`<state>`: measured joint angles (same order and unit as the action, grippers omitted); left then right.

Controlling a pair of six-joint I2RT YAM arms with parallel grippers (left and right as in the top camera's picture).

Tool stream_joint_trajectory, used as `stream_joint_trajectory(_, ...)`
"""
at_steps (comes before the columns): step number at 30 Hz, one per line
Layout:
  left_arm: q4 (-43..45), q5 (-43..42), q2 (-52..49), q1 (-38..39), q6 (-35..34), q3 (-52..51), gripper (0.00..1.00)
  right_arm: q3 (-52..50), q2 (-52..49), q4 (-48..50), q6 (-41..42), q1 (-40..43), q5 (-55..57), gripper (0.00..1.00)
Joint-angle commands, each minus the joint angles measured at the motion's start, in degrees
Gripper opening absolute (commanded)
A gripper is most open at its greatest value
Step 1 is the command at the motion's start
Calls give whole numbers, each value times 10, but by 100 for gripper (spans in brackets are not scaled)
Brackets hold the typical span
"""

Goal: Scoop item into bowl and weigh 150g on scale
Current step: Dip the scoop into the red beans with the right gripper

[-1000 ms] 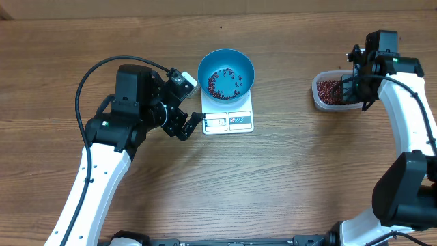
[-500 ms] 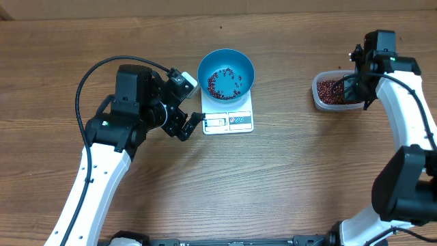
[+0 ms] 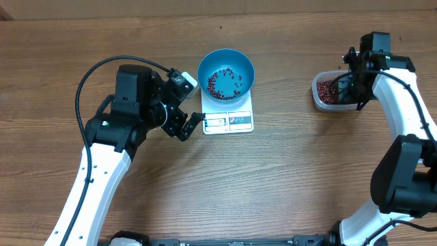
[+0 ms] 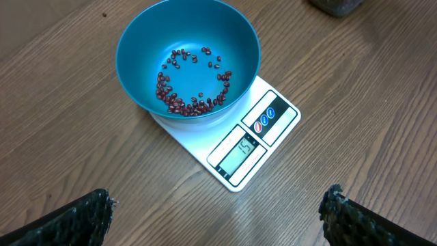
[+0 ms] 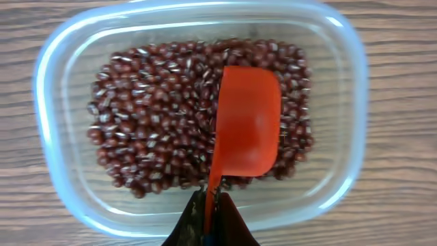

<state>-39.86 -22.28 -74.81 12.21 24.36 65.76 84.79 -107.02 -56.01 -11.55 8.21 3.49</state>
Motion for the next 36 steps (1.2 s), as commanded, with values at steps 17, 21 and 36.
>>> stream_joint_trajectory(17, 0, -2, -1, -6, -4, 2, 99, 10, -5, -9, 5, 121, -320, 4)
stream_joint_trajectory(21, 0, -2, -1, -6, -4, 2, 100, 7, -5, -12, 5, 124, -321, 4)
stream_joint_trajectory(36, 0, -2, -1, -6, -4, 2, 100, 7, -51, -26, 3, 124, -352, 4)
